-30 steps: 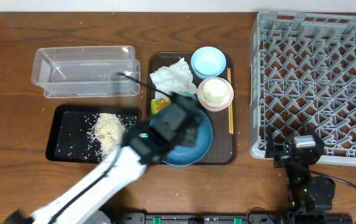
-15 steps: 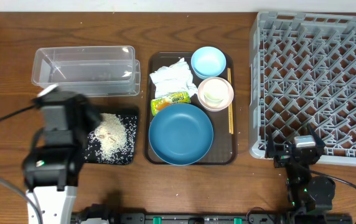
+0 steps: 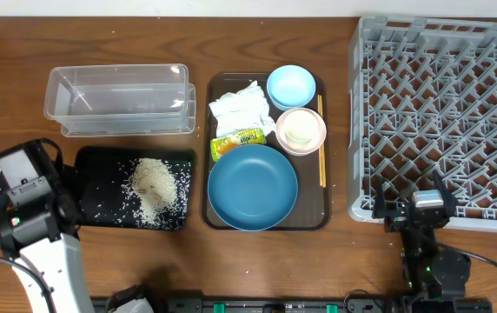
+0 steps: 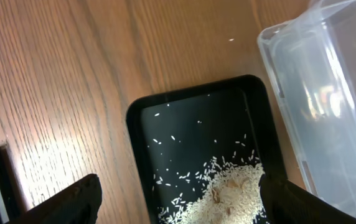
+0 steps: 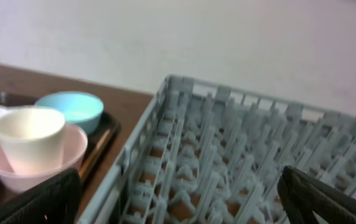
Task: Sort waste into correct bins and load items into the dishwasher rack
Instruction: 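Reach the right gripper toward the cream cup in the pink bowl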
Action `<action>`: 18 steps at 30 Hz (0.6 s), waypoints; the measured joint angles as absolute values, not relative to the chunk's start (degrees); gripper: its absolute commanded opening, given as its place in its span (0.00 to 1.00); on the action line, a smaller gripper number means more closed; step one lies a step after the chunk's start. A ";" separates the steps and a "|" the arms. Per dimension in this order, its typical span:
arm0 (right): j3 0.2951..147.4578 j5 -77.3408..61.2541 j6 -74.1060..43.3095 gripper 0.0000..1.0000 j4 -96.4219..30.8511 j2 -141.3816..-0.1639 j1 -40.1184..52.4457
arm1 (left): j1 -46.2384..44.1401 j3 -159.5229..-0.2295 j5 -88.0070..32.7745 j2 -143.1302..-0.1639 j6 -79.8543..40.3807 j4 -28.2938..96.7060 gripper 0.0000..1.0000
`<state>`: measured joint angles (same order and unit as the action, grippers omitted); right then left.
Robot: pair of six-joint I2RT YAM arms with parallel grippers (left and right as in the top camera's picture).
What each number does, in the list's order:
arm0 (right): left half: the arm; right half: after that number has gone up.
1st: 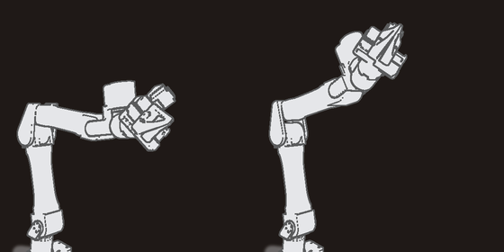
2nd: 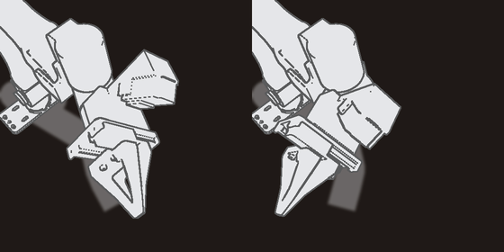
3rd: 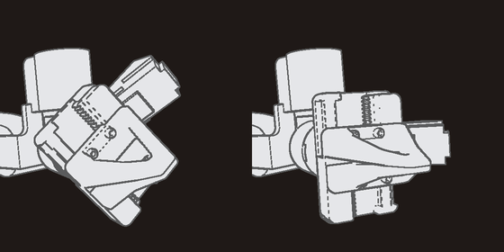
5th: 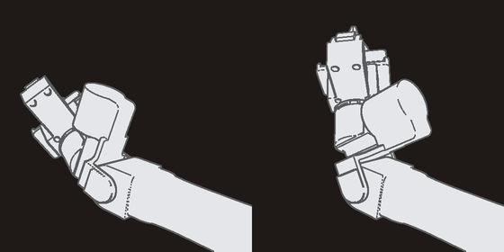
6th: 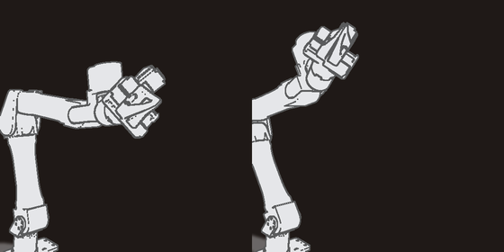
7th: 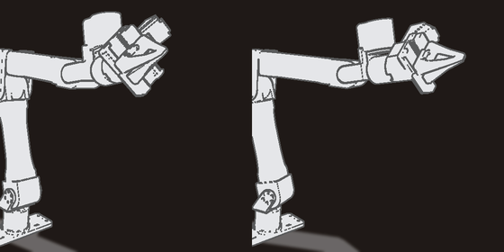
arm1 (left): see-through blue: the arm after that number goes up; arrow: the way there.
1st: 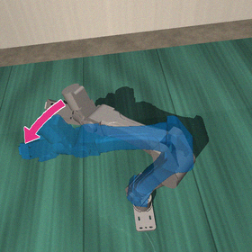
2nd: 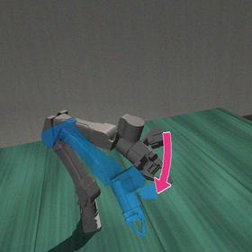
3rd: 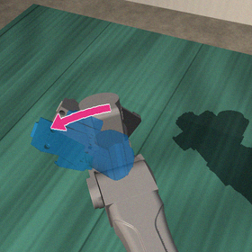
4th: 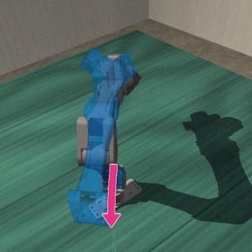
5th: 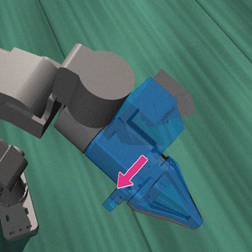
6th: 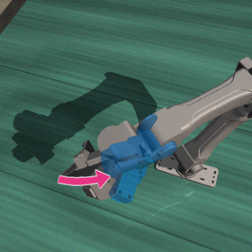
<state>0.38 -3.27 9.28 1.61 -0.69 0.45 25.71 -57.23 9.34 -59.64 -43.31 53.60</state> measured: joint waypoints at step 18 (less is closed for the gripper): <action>4.25 -28.10 9.52 0.99 43.79 -8.78 0.43 | 25.74 -57.28 9.15 -69.52 -43.92 52.90 0.90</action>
<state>4.25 -28.10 9.52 43.79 -8.78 0.43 25.74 -57.28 9.15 -69.52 -43.92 52.90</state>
